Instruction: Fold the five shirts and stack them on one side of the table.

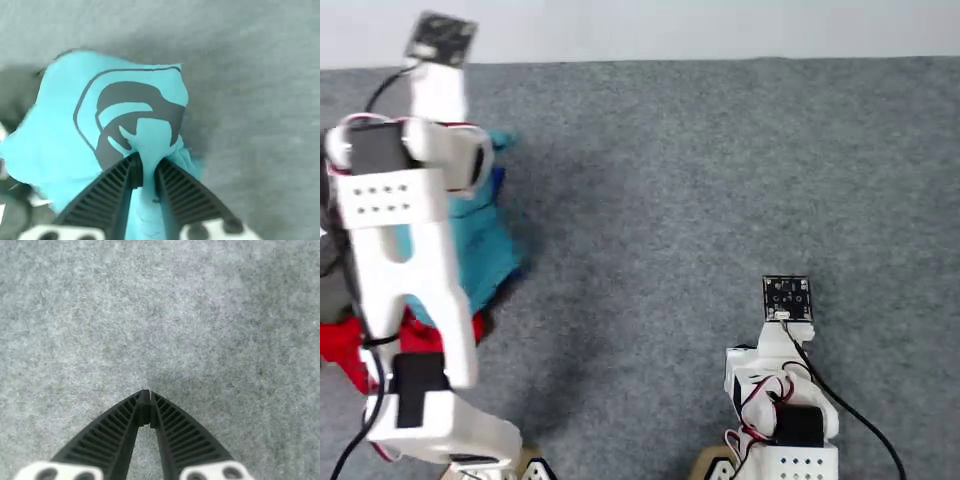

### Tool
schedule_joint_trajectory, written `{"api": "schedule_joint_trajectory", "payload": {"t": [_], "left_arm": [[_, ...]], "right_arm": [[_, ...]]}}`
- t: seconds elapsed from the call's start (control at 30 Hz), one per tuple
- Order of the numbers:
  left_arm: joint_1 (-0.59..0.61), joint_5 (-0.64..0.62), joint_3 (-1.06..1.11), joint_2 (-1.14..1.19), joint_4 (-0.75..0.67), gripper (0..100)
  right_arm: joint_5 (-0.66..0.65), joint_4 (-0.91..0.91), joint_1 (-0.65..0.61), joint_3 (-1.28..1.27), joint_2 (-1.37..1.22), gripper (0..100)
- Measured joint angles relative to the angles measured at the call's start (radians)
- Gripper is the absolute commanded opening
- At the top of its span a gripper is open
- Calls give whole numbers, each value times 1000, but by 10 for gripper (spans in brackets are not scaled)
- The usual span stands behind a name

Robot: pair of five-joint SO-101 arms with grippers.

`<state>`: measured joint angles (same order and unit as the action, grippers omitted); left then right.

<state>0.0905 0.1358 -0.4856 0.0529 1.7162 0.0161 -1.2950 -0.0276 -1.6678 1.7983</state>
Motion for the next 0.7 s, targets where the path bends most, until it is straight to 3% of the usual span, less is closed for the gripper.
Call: {"api": "schedule_joint_trajectory", "payload": {"t": [0.4,0.53,0.7], "left_arm": [[-519,-77,48,26,2,2],[-605,-77,68,91,2,2],[-615,-77,68,101,2,6]], "right_arm": [[0,0,0,0,0,13],[0,0,0,0,0,13],[0,0,0,0,0,13]]}}
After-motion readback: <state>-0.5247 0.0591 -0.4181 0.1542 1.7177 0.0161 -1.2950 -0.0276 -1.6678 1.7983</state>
